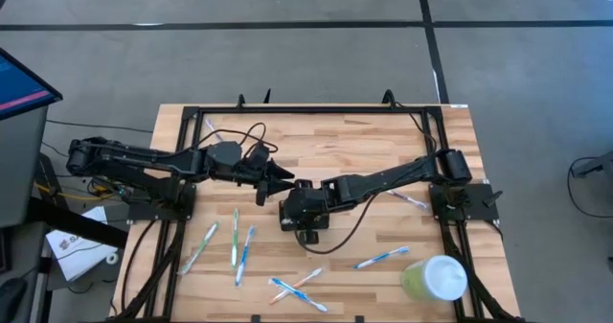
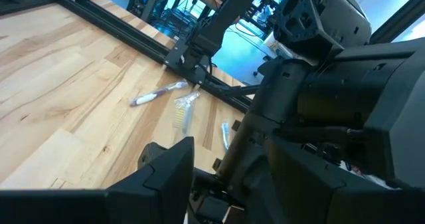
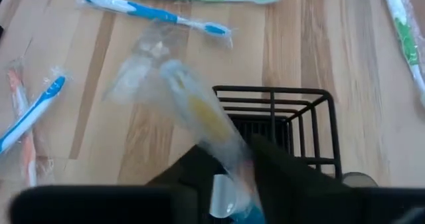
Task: Pick & Place toothbrushing station
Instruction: Put the top right orange toothbrush into the top right section of the mesh organizer
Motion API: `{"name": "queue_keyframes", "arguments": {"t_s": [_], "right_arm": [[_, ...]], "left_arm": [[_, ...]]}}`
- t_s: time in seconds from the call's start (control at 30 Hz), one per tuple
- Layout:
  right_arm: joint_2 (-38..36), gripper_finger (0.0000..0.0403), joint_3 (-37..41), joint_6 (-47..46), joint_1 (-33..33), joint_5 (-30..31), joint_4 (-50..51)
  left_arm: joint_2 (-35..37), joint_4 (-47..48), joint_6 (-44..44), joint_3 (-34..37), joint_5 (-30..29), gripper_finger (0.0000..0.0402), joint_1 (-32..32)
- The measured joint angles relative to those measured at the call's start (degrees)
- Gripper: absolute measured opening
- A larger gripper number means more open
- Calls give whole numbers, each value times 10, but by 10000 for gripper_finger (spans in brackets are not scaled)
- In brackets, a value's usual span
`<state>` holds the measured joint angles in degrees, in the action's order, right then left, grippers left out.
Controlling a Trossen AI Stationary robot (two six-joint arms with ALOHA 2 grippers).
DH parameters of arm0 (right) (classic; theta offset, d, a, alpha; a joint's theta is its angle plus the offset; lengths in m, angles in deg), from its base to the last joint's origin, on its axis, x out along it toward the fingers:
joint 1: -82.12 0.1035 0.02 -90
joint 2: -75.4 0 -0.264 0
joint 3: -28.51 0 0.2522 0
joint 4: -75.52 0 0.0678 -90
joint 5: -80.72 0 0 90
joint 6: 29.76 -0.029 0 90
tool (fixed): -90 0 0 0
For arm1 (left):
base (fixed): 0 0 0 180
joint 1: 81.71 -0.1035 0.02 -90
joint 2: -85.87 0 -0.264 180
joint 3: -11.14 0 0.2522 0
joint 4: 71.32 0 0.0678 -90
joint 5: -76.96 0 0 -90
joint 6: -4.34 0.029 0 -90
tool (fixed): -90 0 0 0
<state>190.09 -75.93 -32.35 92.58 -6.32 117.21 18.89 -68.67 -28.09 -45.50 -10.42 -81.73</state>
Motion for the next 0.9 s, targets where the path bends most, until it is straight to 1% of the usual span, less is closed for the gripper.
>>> {"name": "queue_keyframes", "arguments": {"t_s": [0.13,0.2,0.37,0.57,0.77,0.9], "right_arm": [[0,23,0,2,-1,6,-1],[0,10,0,2,-4,5,-2],[-1,26,0,1,-8,1,3],[-1,7,-1,1,-13,0,3],[-1,20,-4,10,-13,0,7],[-1,14,-18,16,-13,1,15]], "left_arm": [[0,0,0,0,0,186,0],[0,0,0,0,0,186,0],[0,0,0,0,0,186,0],[0,0,0,0,0,186,0],[0,0,0,0,0,186,0],[0,0,0,0,0,186,0]]}}
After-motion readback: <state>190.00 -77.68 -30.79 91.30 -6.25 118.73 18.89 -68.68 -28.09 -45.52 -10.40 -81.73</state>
